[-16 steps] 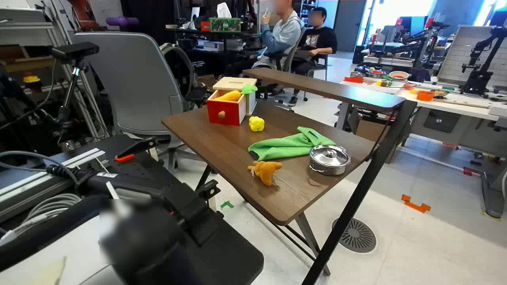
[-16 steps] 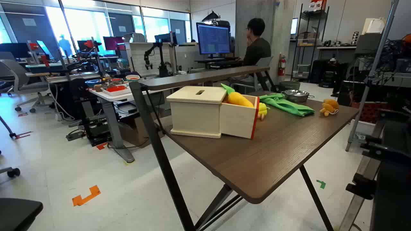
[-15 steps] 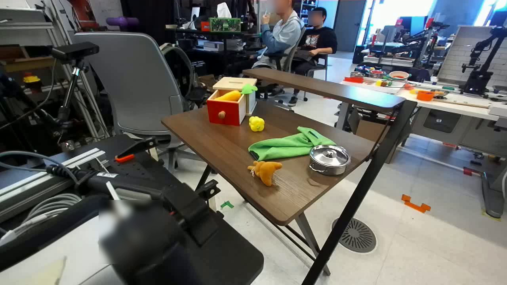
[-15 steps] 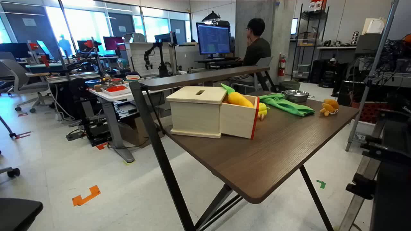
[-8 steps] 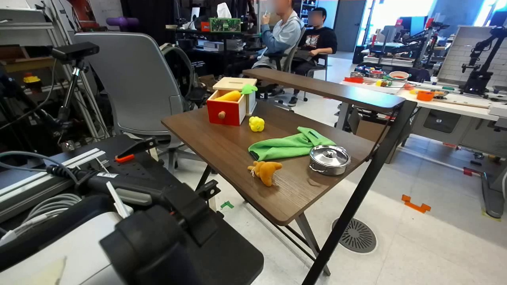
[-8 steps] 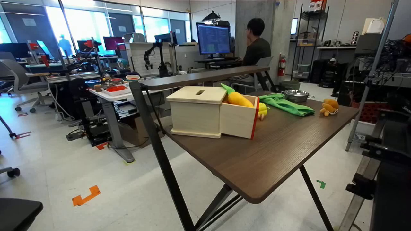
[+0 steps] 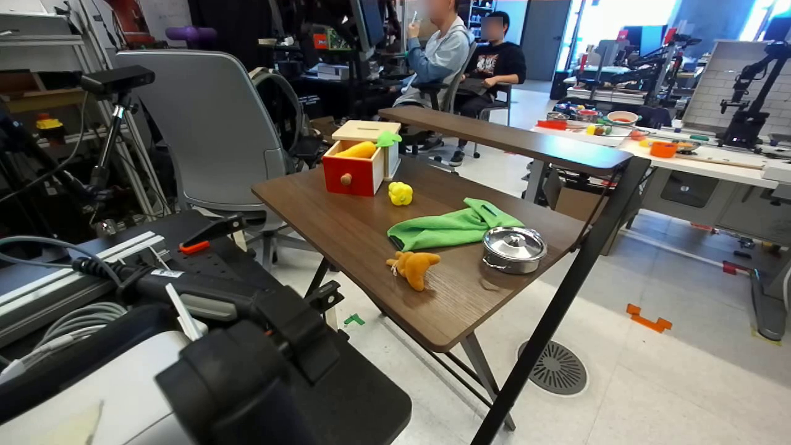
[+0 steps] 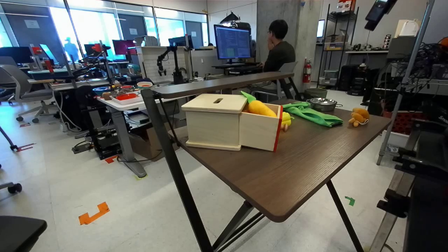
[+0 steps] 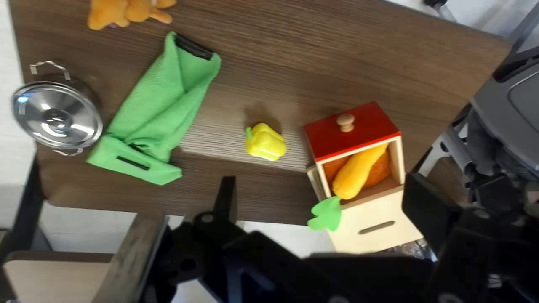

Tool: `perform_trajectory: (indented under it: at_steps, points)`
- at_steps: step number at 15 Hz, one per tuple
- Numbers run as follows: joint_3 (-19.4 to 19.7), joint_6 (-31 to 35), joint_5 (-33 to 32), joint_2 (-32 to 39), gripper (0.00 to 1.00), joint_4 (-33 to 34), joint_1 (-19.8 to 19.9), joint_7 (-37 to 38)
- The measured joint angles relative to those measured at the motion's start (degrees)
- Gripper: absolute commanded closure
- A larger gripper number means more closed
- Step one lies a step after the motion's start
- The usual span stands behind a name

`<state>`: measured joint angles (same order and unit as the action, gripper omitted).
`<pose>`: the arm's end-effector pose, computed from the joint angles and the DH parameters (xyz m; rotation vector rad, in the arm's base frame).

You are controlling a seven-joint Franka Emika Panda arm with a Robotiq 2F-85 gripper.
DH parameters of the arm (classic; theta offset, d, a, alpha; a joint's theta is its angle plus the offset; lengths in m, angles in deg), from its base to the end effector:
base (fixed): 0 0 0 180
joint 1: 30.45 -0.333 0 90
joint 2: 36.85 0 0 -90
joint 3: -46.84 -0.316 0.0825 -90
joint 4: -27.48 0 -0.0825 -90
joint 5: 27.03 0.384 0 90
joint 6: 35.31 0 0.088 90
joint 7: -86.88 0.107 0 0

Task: Close the drawer

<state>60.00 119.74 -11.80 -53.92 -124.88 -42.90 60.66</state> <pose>0.4333 -0.0126 0.3687 -2.9366 -0.3256 -0.5514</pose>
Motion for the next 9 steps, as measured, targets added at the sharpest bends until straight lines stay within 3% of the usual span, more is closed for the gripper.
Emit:
perform_trajectory:
  at_steps: [4, 9]
  points:
    - [3.19, 0.31, 17.67, 7.87, 0.00, 3.15, -10.36, -13.43]
    - [3.37, -0.26, 26.80, 20.58, 0.00, 8.82, -13.05, -23.37]
